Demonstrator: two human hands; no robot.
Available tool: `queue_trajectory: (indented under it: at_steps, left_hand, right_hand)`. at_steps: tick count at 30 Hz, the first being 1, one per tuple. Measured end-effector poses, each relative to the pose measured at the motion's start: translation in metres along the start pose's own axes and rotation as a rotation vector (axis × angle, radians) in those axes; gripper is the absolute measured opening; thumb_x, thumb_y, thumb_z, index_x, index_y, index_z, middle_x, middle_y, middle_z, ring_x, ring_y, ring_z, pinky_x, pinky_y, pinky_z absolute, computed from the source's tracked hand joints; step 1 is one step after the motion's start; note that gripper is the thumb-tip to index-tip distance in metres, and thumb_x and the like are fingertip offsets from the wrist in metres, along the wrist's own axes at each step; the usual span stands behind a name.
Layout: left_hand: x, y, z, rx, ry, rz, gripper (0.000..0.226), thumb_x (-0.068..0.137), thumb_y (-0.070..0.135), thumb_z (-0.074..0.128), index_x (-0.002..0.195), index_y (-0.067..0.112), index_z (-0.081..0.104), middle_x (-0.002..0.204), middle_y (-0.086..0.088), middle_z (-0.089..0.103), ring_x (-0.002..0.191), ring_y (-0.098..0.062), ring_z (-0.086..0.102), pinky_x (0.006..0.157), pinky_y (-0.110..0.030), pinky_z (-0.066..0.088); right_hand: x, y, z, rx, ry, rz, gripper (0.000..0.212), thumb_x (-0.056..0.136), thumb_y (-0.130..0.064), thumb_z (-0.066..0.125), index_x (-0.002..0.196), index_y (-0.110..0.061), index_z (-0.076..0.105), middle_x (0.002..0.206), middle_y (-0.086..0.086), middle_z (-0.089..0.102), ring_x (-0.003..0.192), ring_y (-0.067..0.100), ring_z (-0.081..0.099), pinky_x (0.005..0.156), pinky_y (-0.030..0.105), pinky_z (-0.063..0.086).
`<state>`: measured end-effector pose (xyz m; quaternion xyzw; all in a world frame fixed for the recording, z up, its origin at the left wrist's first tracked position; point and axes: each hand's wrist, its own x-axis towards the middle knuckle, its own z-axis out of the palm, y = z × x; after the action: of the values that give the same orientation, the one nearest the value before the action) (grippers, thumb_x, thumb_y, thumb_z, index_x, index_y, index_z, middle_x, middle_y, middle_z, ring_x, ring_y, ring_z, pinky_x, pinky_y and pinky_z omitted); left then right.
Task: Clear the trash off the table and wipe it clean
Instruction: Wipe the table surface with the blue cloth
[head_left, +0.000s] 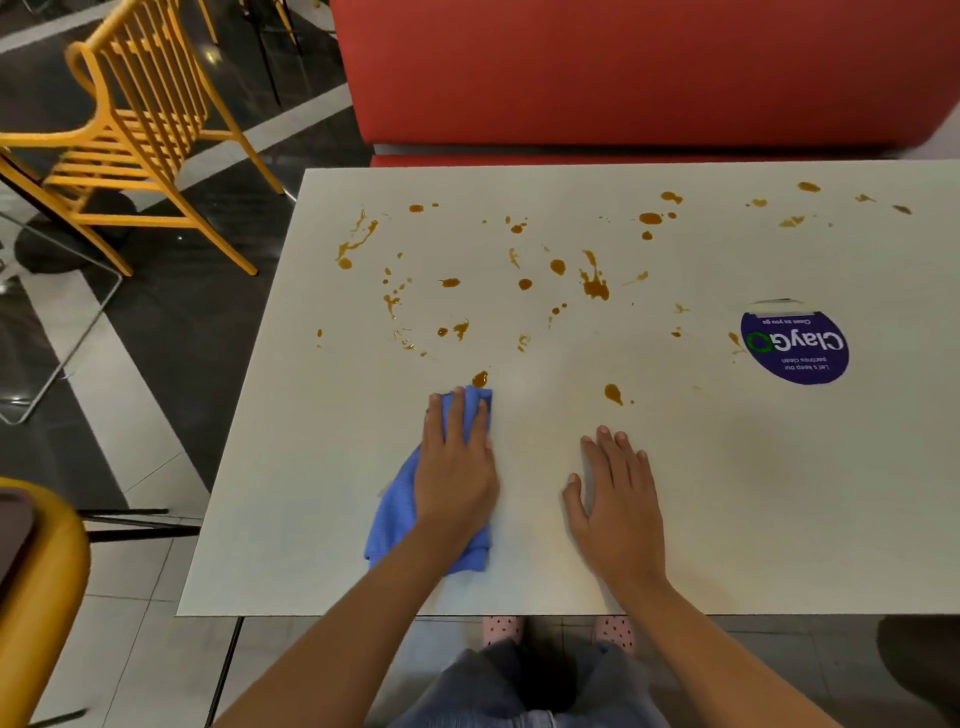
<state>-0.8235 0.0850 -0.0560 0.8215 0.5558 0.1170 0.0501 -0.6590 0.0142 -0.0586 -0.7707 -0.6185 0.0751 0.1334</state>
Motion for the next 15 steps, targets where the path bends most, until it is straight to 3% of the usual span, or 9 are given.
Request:
queue_trajectory:
  at_steps: [5, 9, 11, 13, 15]
  left_hand:
    - [-0.01, -0.037, -0.007, 0.1, 0.047, 0.095, 0.042, 0.086, 0.004, 0.032, 0.12, -0.006, 0.054, 0.129, -0.026, 0.051, 0.111, -0.05, 0.051, 0.092, -0.053, 0.046]
    - [-0.008, -0.085, -0.024, 0.215, -0.048, -0.008, 0.04, 0.085, 0.006, 0.032, 0.109, -0.008, 0.061, 0.123, -0.031, 0.054, 0.107, -0.051, 0.053, 0.09, -0.059, 0.045]
    - [0.003, -0.088, -0.029, 0.209, -0.084, -0.152, 0.04, 0.088, 0.01, 0.033, 0.115, -0.007, 0.057, 0.122, -0.03, 0.053, 0.111, -0.048, 0.049, 0.094, -0.058, 0.043]
    - [0.015, -0.073, -0.029, 0.275, -0.126, -0.175, 0.041, 0.092, 0.009, 0.027, 0.116, -0.01, 0.054, 0.124, -0.032, 0.05, 0.115, -0.048, 0.044, 0.098, -0.061, 0.037]
    - [0.026, -0.051, -0.024, 0.309, -0.168, -0.207, 0.043, 0.097, 0.011, 0.019, 0.126, -0.005, 0.047, 0.141, -0.028, 0.034, 0.13, -0.048, 0.028, 0.109, -0.061, 0.018]
  right_hand:
    - [-0.001, 0.002, -0.002, 0.022, -0.03, 0.003, 0.053, 0.09, -0.035, 0.031, 0.13, -0.008, 0.051, 0.139, 0.011, 0.047, 0.132, 0.027, 0.04, 0.116, 0.035, 0.016]
    - [0.0, 0.003, -0.003, 0.051, -0.078, -0.002, 0.051, 0.091, -0.034, 0.031, 0.13, -0.008, 0.051, 0.14, 0.011, 0.046, 0.132, 0.028, 0.039, 0.114, 0.026, 0.002]
    - [0.001, 0.005, -0.003, 0.083, -0.083, -0.019, 0.051, 0.092, -0.035, 0.03, 0.131, -0.009, 0.05, 0.142, 0.01, 0.044, 0.134, 0.026, 0.037, 0.114, 0.024, 0.0]
    - [0.0, 0.01, -0.005, 0.169, -0.063, -0.028, 0.051, 0.093, -0.035, 0.027, 0.13, -0.008, 0.052, 0.142, 0.008, 0.044, 0.135, 0.024, 0.036, 0.115, 0.021, 0.001]
    - [-0.001, 0.021, -0.01, 0.218, -0.024, -0.018, 0.05, 0.094, -0.032, 0.026, 0.124, -0.007, 0.057, 0.138, 0.008, 0.048, 0.132, 0.022, 0.04, 0.116, 0.019, 0.003]
